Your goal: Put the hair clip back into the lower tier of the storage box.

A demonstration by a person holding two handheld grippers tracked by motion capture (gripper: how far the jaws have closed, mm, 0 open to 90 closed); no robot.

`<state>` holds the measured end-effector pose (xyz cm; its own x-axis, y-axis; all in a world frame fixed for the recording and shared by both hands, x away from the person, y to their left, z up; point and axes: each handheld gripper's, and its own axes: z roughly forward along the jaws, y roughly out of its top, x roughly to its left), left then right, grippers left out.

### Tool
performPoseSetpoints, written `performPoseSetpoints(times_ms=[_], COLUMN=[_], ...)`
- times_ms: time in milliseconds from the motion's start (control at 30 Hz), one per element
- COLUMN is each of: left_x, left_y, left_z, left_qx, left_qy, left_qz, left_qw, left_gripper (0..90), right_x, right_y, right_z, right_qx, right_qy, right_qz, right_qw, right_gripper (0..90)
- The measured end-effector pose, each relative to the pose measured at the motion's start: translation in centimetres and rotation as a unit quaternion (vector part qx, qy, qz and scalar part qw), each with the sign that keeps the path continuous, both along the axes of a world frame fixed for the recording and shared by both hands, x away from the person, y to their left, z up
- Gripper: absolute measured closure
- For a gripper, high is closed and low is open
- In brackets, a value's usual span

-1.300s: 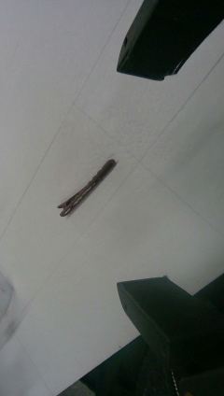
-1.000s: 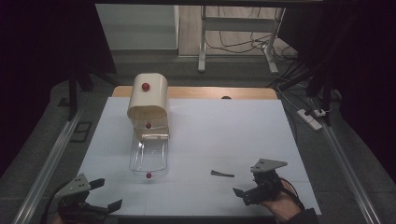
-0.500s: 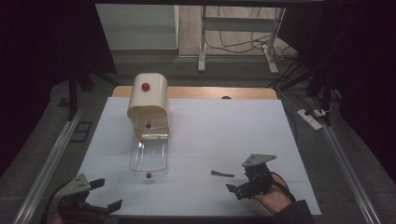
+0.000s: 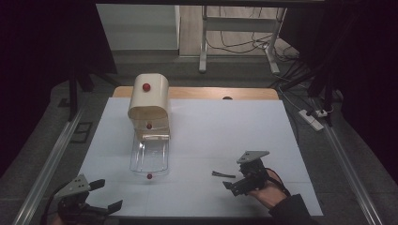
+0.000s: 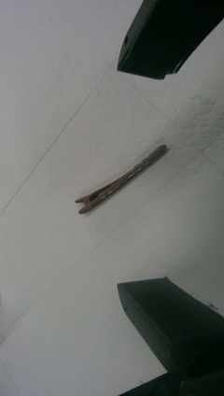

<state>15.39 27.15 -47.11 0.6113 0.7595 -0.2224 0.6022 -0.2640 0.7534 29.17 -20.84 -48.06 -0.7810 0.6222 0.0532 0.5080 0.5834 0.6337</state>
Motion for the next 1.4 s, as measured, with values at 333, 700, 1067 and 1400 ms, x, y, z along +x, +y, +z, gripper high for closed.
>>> performPoseSetpoints(times_ms=[333,700,1067,1400], left_x=[0.0,0.1,0.1,0.1], left_y=[0.0,0.0,-0.1,0.0], left_z=[0.0,0.0,0.0,0.0], left_qx=[0.001,0.001,0.001,0.001], left_qy=[-0.001,0.001,0.004,0.004], left_qz=[-0.003,-0.005,-0.006,-0.007], left_qw=[1.0000,1.0000,1.0000,1.0000], left_gripper=[0.0,0.0,0.0,0.0], right_x=[1.0,1.9,3.0,3.8], right_y=[1.1,2.8,4.2,5.0], right_z=[-0.4,-0.9,-1.4,-2.6], right_qx=[-0.012,-0.021,-0.037,-0.058], right_qy=[0.000,0.004,0.009,0.015], right_qz=[0.011,0.019,0.033,0.045], right_qw=[0.9999,0.9996,0.9987,0.9972], right_gripper=[0.0,0.0,0.0,0.0])
